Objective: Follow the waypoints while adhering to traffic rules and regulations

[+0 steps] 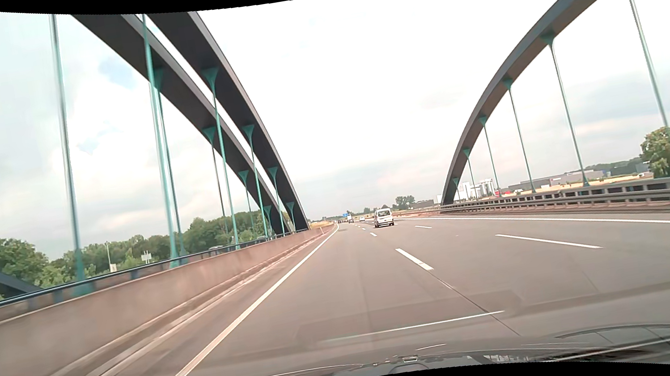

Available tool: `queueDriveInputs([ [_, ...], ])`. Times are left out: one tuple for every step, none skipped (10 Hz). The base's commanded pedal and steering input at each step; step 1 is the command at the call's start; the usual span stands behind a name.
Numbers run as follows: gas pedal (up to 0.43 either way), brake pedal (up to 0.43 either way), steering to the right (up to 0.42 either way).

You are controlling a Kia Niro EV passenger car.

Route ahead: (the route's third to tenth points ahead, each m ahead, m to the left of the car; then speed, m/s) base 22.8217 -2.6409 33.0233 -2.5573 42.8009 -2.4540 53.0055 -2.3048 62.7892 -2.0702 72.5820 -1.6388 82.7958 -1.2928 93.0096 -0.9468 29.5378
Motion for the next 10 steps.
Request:
queueDriveInputs([
  [0.449,0.000,-0.005],
  [0.449,0.000,-0.005],
  [0.449,0.000,-0.005],
  [0.449,0.000,-0.005],
  [0.449,0.000,-0.005],
  [0.449,0.000,-0.005],
  [0.449,0.000,-0.005],
  [0.449,0.000,-0.005],
  [0.449,0.000,-0.005],
  [0.449,0.000,-0.005],
])
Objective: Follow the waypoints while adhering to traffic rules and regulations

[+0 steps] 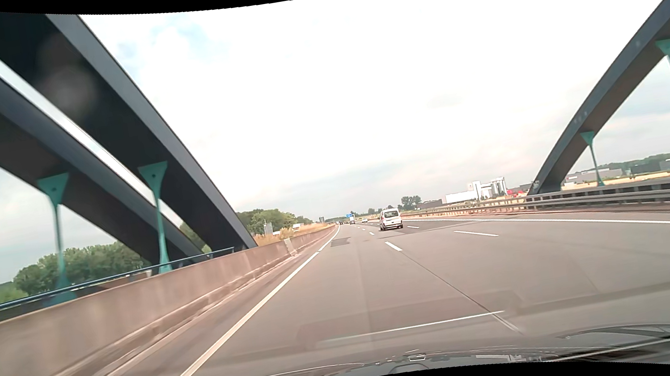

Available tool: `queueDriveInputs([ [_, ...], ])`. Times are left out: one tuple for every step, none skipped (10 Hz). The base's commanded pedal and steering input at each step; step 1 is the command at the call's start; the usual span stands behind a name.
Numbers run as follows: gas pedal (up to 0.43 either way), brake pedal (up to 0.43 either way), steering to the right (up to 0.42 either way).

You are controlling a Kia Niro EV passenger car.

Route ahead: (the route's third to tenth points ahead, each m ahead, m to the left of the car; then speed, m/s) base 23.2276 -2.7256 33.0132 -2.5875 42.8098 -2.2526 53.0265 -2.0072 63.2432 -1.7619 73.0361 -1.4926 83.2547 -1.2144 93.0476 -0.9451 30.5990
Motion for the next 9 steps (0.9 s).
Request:
queueDriveInputs([
  [0.449,0.000,-0.006],
  [0.449,0.000,-0.006],
  [0.449,0.000,-0.006],
  [0.449,0.000,-0.006],
  [0.449,0.000,-0.006],
  [0.449,0.000,-0.006],
  [0.449,0.000,-0.005],
  [0.449,0.000,-0.005],
  [0.449,0.000,-0.005],
])
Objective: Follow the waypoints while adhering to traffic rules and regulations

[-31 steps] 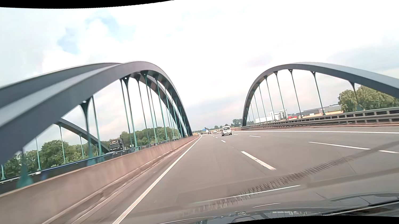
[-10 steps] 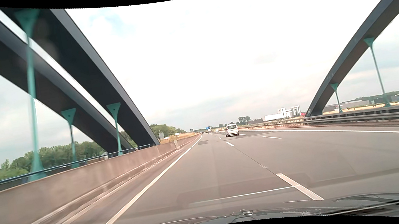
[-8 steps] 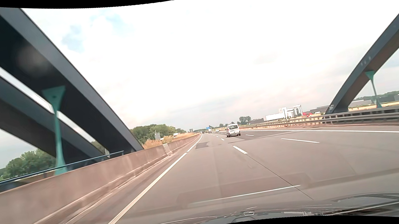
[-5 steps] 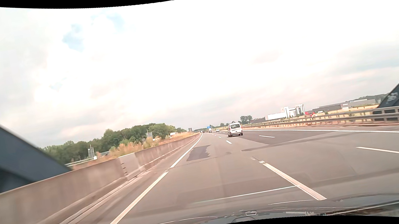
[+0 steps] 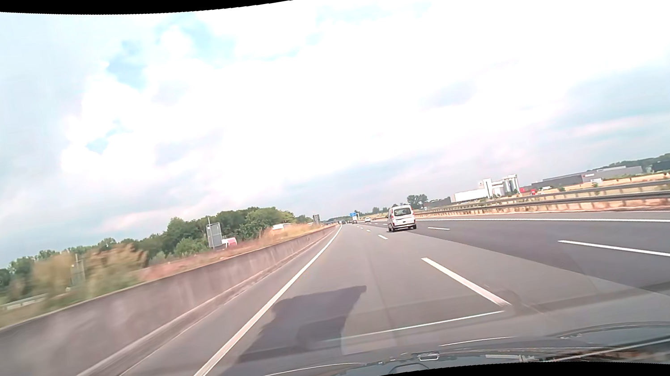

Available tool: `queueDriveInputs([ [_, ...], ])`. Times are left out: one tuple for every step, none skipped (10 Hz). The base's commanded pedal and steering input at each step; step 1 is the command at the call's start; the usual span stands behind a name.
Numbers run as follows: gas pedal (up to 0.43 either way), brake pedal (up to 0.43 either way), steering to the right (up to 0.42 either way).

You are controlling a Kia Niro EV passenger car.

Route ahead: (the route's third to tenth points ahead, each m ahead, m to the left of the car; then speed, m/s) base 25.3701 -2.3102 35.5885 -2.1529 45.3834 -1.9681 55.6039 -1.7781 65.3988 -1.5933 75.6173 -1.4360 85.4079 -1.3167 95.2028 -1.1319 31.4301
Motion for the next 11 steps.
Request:
queueDriveInputs([
  [0.449,0.000,-0.004],
  [0.449,0.000,-0.001],
  [0.449,0.000,0.000],
  [0.449,0.000,-0.004],
  [0.449,0.000,-0.005],
  [0.449,0.000,-0.004],
  [0.449,0.000,-0.003],
  [0.449,0.000,-0.002],
  [0.449,0.000,-0.002],
  [0.449,0.000,-0.002],
  [0.449,0.000,-0.003],
])
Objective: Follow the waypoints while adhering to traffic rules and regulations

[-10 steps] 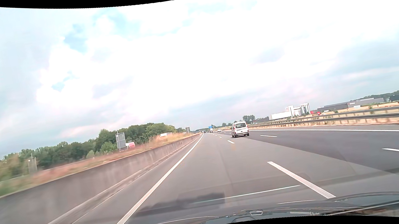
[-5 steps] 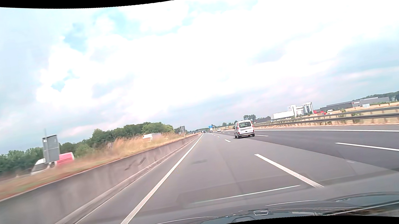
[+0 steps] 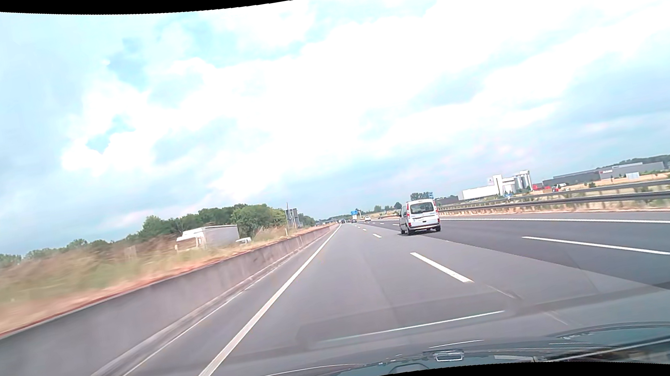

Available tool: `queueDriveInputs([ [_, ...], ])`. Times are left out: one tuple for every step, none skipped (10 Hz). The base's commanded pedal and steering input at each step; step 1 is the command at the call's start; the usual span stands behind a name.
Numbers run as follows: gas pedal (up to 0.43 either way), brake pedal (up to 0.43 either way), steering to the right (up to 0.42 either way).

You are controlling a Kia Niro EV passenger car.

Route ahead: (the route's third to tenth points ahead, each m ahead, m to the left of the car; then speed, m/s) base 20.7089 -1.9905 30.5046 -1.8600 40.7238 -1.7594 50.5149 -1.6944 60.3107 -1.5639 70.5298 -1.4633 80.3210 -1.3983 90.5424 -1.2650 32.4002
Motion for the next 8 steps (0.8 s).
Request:
queueDriveInputs([
  [0.449,0.000,-0.003],
  [0.449,0.000,-0.003],
  [0.449,0.000,-0.003],
  [0.449,0.000,-0.004],
  [0.449,0.000,-0.005],
  [0.441,0.000,-0.005],
  [0.441,0.000,-0.005],
  [0.441,0.000,-0.005],
])
